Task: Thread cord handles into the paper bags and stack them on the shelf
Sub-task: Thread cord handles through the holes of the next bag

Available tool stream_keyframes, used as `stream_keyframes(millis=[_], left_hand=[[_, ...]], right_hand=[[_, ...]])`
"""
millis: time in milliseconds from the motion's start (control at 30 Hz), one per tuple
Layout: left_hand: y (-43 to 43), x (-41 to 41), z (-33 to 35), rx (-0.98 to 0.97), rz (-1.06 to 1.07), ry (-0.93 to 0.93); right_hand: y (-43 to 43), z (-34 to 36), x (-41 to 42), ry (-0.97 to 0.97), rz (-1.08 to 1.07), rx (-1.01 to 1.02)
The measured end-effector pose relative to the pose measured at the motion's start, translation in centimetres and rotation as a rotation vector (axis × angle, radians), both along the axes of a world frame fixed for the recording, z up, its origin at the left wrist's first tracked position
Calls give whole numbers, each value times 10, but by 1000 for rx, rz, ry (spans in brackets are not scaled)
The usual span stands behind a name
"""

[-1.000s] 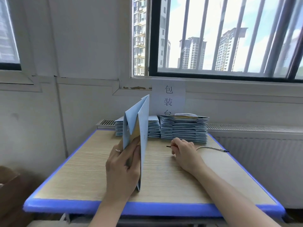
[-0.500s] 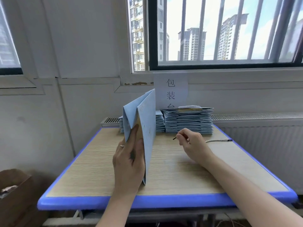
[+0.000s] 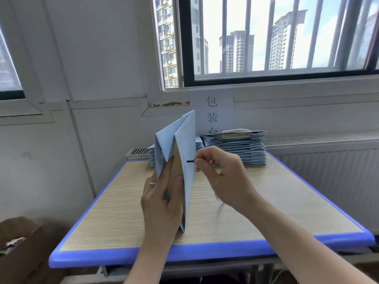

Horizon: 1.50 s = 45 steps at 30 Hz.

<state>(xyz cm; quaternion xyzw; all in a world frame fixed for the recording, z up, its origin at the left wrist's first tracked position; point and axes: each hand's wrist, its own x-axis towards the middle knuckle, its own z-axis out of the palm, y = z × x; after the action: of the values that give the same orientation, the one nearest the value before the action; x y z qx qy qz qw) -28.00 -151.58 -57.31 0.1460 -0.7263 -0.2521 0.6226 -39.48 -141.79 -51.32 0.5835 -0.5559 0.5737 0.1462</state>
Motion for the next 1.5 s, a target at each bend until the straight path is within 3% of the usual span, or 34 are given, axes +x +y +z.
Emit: stream_keyframes(millis=[200,667,833,933,1167,1500], left_hand=[[-1,1,-1,6,-27,3],[6,4,5,33,-48,16],[6,3,6,68,-36,34],[6,5,10,-48,17,95],[8,4,24,-189,86,40],[2,3,21,-383,177,-57]], right_hand=[[-4,1,3,35,-27,-16],[-10,11,0,347,-131,-106],[-10,8,-2,336,-99,-114],[-7,4,-5,266,-72,-90],[-2,-3,-3,55,-14,-103],[-2,-38,3,241,-86,-31]])
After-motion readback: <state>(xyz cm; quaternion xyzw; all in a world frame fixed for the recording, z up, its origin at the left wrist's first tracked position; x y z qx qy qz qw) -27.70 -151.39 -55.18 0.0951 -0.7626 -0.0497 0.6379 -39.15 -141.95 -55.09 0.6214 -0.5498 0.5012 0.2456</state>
